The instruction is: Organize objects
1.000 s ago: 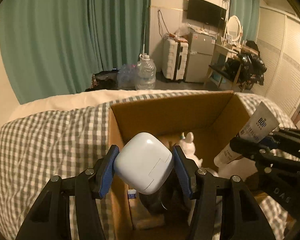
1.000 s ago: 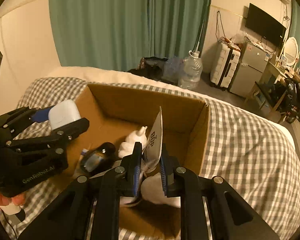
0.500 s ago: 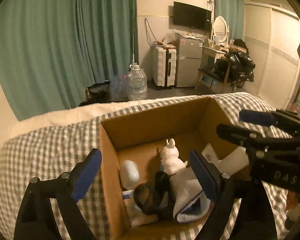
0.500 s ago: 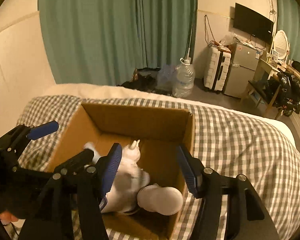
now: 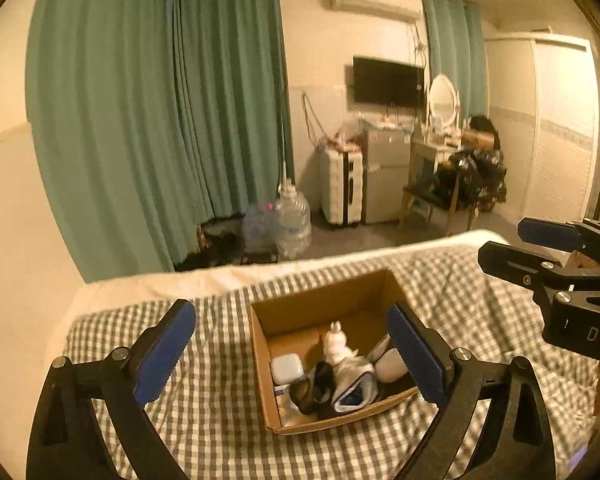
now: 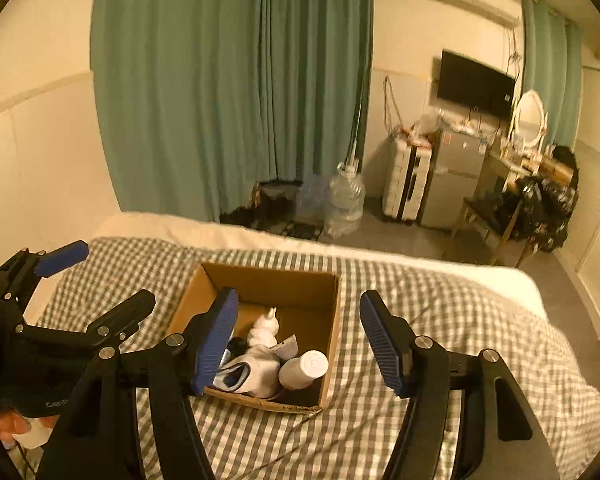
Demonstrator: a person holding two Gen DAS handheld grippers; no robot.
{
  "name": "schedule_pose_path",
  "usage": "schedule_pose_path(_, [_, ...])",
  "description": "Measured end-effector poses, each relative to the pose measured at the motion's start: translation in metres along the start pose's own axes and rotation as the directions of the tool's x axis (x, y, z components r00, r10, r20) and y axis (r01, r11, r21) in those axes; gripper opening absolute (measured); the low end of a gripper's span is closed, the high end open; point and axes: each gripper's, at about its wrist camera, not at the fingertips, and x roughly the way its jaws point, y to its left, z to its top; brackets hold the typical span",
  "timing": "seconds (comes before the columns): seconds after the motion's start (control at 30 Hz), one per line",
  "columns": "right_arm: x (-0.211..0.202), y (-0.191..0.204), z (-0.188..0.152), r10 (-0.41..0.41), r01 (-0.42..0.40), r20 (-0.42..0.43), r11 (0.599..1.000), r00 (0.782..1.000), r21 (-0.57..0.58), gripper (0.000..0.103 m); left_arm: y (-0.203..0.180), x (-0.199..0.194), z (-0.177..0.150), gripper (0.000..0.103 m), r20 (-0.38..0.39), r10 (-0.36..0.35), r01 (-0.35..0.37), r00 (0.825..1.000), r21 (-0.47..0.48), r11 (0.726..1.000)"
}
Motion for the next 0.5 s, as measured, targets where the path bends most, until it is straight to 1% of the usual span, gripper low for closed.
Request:
schedule_pose_path(0.03, [-0.01, 0.002, 0.003, -0.004, 0.004, 0.014, 1.0, 1.0, -0.002, 0.068, 0.0, -0.01, 0.003, 0.1, 0.014, -0.003, 0.003, 1.0, -0.004, 1.0])
schedule_pose_path(0.13, [-0.046, 0.006, 0.011, -0.015, 0.016, 0.068, 1.0, 0.998, -0.004, 0.073, 0.002, -0.041, 0.013, 0.101, 0.054, -0.001, 0.002, 0.999, -0.014, 1.0])
schedule_pose_path(0.2, [-0.069, 0.009, 0.015, -0.021, 0.022, 0.102, 1.0, 0.995, -0.006, 0.074, 0.004, -0.061, 0.018, 0.102, 0.08, 0.014, -0.013, 0.997, -0.013, 1.0])
schedule_pose_path(0.3, [-0.097, 0.013, 0.018, -0.024, 0.026, 0.139, 1.0, 0.99, -0.013, 0.076, 0.008, -0.083, 0.023, 0.102, 0.099, 0.022, -0.02, 0.995, -0.018, 1.0])
schedule_pose_path(0.4, [-0.124, 0.017, 0.017, -0.024, 0.027, 0.175, 1.0, 0.984, -0.014, 0.084, 0.012, -0.104, 0.022, 0.103, 0.112, 0.019, -0.017, 0.994, -0.021, 1.0])
schedule_pose_path(0.5, [-0.146, 0.018, 0.012, -0.026, 0.03, 0.201, 0.999, 0.979, -0.015, 0.085, 0.013, -0.122, 0.019, 0.103, 0.127, 0.034, -0.032, 0.991, -0.017, 0.999])
